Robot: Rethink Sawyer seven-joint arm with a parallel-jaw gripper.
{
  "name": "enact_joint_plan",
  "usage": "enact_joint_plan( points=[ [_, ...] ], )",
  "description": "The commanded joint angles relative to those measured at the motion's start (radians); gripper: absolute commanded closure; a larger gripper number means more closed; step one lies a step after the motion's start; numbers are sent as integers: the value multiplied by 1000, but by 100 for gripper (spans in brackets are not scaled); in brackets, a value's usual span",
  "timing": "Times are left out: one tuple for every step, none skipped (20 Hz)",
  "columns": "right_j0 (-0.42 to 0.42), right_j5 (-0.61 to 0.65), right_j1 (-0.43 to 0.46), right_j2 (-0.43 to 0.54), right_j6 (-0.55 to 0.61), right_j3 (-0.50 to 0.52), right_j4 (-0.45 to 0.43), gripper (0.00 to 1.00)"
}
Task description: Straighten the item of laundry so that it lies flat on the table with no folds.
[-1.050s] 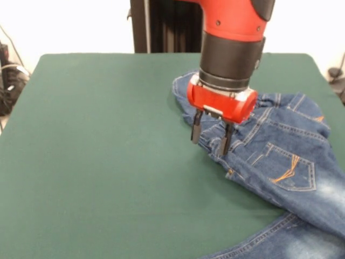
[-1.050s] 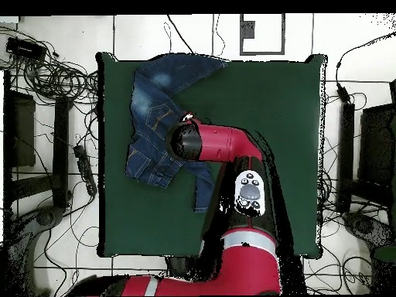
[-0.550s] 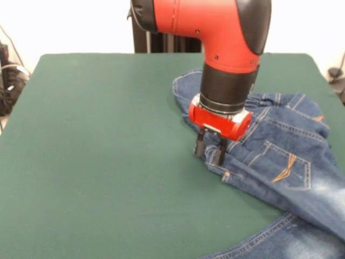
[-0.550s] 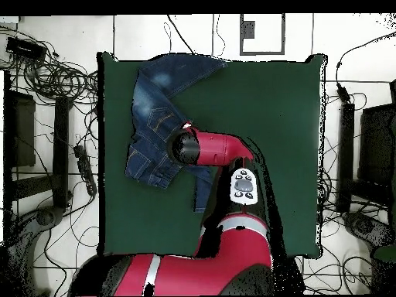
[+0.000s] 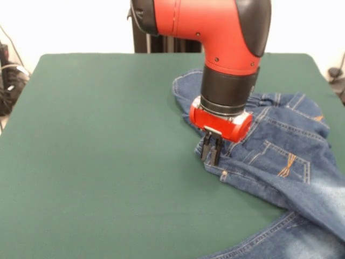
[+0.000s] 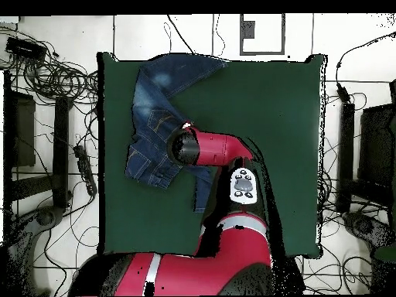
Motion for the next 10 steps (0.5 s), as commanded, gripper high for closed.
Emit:
enact_joint_plan(
  points=[
    [25, -3, 29, 129, 98, 10, 45, 100],
    [24, 0, 28, 129, 98, 11, 45, 100],
    [24, 2, 26, 130, 97, 13, 46, 100],
    [28, 2, 25, 127, 100, 15, 46, 100],
    [31, 3, 21, 124, 105, 20, 48, 100],
    [36, 5, 12, 120, 110, 26, 50, 100],
    [40, 11, -4, 119, 115, 39, 53, 100],
    [60, 30, -34, 99, 130, 54, 56, 100],
    [80, 48, -63, 80, 146, 69, 60, 100],
    [114, 80, -102, 48, 174, 85, 68, 100]
  ],
)
